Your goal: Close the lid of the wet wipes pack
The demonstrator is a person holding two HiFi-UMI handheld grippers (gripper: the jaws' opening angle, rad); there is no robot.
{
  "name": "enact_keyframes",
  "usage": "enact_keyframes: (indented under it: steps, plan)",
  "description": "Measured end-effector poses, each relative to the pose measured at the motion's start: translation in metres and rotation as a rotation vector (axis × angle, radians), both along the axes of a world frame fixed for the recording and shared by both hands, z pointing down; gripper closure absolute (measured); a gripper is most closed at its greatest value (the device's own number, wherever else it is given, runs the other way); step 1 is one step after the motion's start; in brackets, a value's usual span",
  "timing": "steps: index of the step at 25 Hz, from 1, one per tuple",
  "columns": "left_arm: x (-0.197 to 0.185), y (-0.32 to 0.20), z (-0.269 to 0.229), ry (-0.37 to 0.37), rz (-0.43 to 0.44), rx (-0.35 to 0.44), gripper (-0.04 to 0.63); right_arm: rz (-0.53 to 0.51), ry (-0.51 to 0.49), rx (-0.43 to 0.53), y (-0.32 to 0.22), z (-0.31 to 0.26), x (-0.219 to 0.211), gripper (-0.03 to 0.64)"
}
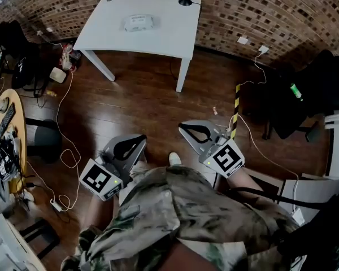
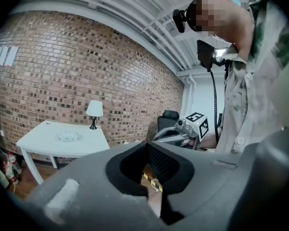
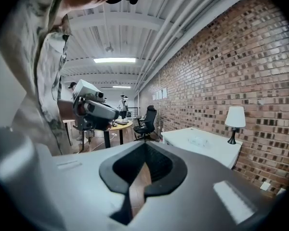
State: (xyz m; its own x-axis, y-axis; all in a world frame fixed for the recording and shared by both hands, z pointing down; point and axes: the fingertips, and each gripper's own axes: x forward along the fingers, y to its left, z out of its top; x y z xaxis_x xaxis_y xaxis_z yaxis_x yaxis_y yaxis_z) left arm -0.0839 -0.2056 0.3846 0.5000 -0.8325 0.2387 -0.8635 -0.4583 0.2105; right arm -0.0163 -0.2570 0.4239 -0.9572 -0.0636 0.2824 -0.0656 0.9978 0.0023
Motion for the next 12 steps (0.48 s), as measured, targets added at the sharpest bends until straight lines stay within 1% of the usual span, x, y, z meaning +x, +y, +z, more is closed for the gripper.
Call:
enact_keyframes:
  steps: [5,9,12]
  plan:
    - [0.019,0.04,-0.003,-0.017,-0.021,-0.003,0.594,-0.029,-0.005,0.006,0.043,0.0,0.014,0.611]
    - [0.027,0.077,-0.008,-0.017,-0.013,0.023,0.594,-0.052,-0.016,0.015,0.083,-0.004,0.01,0.611]
    - [0.025,0.115,-0.009,-0.006,-0.014,0.035,0.594,-0.059,-0.025,0.035,0.116,-0.01,0.002,0.611]
